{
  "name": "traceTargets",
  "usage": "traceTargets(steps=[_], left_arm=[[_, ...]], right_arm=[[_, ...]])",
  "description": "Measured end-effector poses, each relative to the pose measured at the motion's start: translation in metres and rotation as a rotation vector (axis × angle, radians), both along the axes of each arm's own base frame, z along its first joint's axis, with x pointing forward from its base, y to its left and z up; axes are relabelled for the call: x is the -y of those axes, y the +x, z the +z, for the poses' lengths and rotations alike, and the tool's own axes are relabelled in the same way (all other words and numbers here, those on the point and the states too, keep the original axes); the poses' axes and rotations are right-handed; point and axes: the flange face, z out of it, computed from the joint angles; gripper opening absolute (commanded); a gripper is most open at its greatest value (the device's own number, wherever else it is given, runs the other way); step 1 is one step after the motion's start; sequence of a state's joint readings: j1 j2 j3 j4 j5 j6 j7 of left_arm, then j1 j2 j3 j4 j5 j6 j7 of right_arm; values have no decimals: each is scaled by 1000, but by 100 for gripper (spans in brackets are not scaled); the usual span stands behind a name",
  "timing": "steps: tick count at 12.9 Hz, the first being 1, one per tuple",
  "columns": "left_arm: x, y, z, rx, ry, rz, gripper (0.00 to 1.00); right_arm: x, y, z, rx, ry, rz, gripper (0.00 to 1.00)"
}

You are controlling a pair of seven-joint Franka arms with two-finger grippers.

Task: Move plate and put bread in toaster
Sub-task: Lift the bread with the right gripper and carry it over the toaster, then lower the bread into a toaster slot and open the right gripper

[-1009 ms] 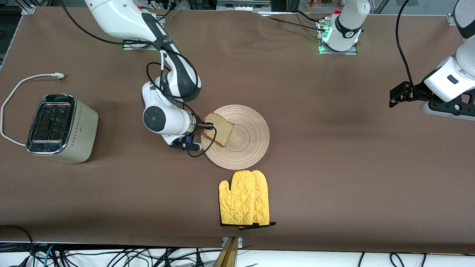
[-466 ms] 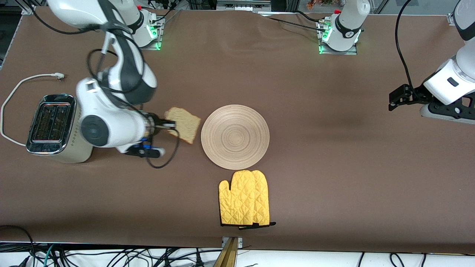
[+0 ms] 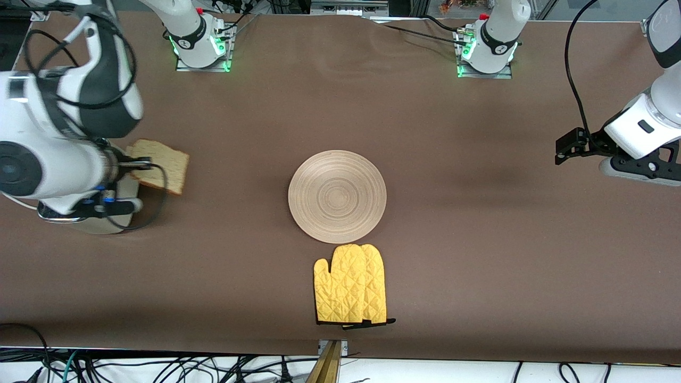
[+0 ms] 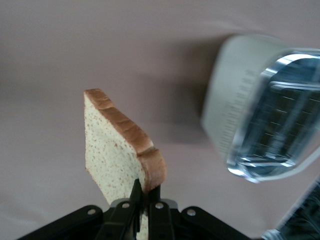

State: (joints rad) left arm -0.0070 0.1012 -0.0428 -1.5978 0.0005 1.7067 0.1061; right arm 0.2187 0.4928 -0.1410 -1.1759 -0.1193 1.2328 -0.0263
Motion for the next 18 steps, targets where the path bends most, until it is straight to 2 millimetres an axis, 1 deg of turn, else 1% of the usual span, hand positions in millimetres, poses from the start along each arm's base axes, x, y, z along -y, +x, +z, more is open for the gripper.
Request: traceTargets(steps=[2,3,4,6,7,9,11,12,14,18], left_arm=[[0,0,0,0,0,0,100],[0,0,0,0,0,0,100],[0,0,0,0,0,0,100],[0,0,0,1,0,0,100],[0,0,0,1,0,-1,100],[1,0,0,1,0,-1,100],[1,0,0,1,0,-1,100],[1,0,0,1,0,-1,100],[1,0,0,1,0,-1,100],[1,0,0,1,0,-1,100]], right_arm=[[72,-1,8,-28,-36,9,0],[102,-3,12,-39,-60,6,0],[127,-6,14,-48,-87,-2,0],[159,-7,16,-49,-133,-4,0],[172,-5,13,-44,-145,-4,0],[198,-2,2,-28,-180,-2,0],[221,1,-16,-20,-201,14,0],[229,3,-25,-19,-205,16,0],[236,6,-37,-20,-211,20,0],[234,12,-51,-17,-216,37,0]])
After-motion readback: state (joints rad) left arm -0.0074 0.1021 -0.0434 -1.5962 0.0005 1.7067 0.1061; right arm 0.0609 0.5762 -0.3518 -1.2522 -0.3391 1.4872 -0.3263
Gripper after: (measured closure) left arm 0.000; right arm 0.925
